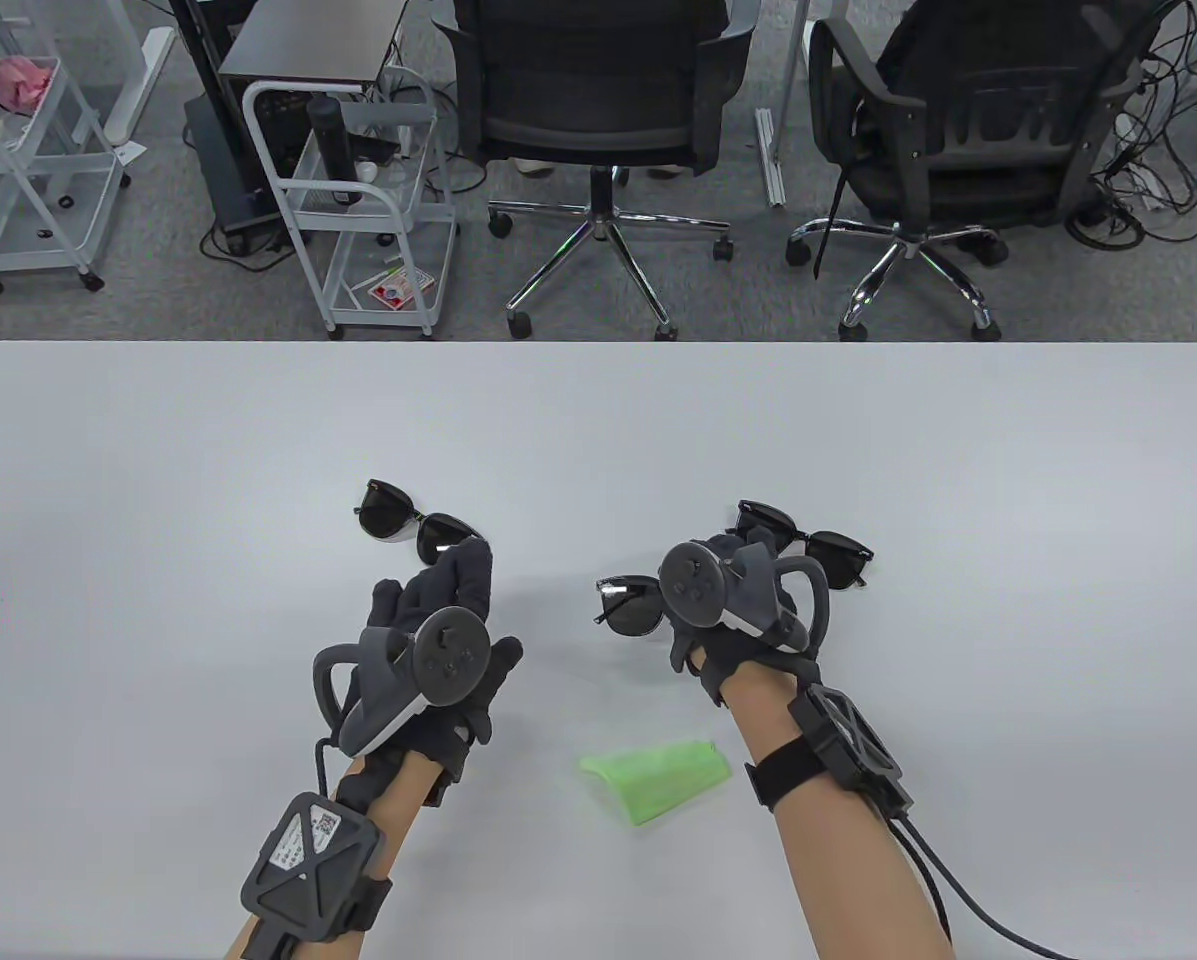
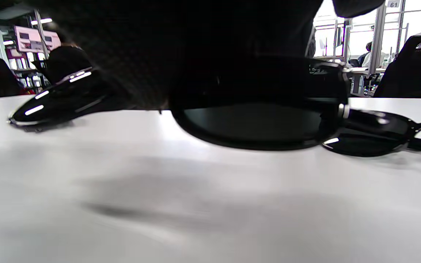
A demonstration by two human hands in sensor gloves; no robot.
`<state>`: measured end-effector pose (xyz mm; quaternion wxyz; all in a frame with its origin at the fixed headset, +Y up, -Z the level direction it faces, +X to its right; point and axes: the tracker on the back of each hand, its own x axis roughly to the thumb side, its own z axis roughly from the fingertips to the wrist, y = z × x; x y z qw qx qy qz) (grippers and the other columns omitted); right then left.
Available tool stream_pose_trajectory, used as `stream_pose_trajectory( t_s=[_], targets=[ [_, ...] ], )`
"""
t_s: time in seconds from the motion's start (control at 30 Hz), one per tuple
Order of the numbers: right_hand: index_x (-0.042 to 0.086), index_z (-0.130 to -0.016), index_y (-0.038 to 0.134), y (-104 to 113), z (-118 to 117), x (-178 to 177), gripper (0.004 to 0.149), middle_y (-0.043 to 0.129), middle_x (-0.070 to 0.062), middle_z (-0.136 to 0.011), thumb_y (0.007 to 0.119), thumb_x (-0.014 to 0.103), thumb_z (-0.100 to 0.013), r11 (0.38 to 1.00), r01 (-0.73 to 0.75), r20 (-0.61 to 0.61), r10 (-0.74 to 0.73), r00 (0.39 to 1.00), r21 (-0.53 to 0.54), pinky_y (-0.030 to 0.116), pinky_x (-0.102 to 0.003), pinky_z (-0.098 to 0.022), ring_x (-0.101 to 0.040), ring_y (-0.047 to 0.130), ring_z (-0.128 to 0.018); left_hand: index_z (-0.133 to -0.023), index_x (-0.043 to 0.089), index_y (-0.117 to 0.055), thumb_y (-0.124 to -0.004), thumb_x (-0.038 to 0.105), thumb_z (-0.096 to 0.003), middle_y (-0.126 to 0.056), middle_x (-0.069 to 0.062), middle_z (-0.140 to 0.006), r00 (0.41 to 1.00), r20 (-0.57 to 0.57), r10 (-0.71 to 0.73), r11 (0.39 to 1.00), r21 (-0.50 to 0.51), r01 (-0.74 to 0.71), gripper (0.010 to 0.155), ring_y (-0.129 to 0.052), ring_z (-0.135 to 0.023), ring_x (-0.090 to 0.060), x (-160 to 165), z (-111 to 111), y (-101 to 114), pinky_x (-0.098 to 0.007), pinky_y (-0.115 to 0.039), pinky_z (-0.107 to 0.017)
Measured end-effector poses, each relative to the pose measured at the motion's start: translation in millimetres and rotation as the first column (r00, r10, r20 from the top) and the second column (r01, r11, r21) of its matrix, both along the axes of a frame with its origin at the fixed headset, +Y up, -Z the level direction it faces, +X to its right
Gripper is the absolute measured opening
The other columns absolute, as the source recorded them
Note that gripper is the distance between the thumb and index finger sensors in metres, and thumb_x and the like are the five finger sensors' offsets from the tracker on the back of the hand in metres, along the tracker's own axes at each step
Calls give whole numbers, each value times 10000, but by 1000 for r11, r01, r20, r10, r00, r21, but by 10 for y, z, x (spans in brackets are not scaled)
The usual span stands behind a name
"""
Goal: Dust sunglasses
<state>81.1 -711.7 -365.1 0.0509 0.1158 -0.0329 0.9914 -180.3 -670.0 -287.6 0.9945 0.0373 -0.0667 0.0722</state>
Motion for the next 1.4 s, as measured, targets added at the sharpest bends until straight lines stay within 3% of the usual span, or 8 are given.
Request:
stream_pose_trajectory(
  t_s=[0.27,0.47,0.63,0.77,0.9,0.97,1.07,1.4],
  targets=[
    [210,-760,967,-304,-124,-65,423,925,-94,-903,967,365,-367,990,-95,-14,94,996,-100,537,-687,-637,-421,839,-866,-1092,295,-379,-812,627,-338,-516,28,-1141,1000,-8,-28,996,-82,27,931,-699,-1045,-283,-1,-79,-144,-591,-494,-752],
    [179,-789,947,-302,-111,-59,459,906,-116,-918,960,366,-370,989,-73,-1,74,997,-126,519,-695,-634,-444,814,-871,-1093,294,-383,-808,644,-333,-521,25,-1141,998,-22,-66,989,-136,63,939,-688,-1050,-294,-30,-120,-235,-596,-484,-750],
    [153,-893,857,-68,-79,74,572,818,-144,-994,957,369,-372,989,20,-14,-22,1000,-146,473,-707,-635,-464,742,-917,-1093,296,-383,-807,648,-331,-519,24,-1143,997,-22,-75,986,-150,70,940,-681,-1054,-294,-34,-122,-261,-596,-483,-750],
    [124,-941,796,180,-37,505,606,797,-162,-1007,923,363,-399,994,98,80,-95,992,-37,478,-706,-636,-482,736,-913,-1093,298,-379,-804,651,-331,-503,21,-1150,996,-25,-83,982,-173,77,941,-661,-1066,-299,-45,-138,-293,-596,-473,-751],
    [89,-973,745,194,-37,995,636,756,-193,-1029,887,376,-423,992,122,199,-118,973,-8,477,-711,-627,-499,712,-924,-1093,296,-380,-803,652,-333,-496,19,-1155,997,-33,-73,982,-175,66,940,-644,-1075,-305,-60,-145,-291,-594,-467,-752],
    [69,-972,748,159,-65,1152,636,743,-220,-1029,888,362,-426,983,180,251,-171,953,-14,455,-722,-622,-526,686,-922,-1093,296,-380,-803,652,-333,-494,16,-1155,997,-32,-70,982,-178,63,940,-640,-1075,-309,-59,-149,-295,-595,-464,-751],
    [54,-978,732,22,-168,1277,680,720,-235,-1036,866,438,-434,991,110,311,-81,947,-78,456,-721,-616,-540,662,-924,-1093,296,-381,-802,654,-332,-493,17,-1156,997,-20,-72,984,-166,68,941,-637,-1077,-309,-44,-151,-268,-595,-462,-751],
    [108,-1025,643,-371,-433,1164,700,573,-238,-1095,856,421,-436,977,-26,300,89,950,-210,381,-723,-626,-546,524,-971,-1094,296,-383,-803,654,-331,-491,17,-1157,997,10,-77,980,-182,77,941,-630,-1079,-312,24,-145,-313,-599,-457,-751]
  ],
)
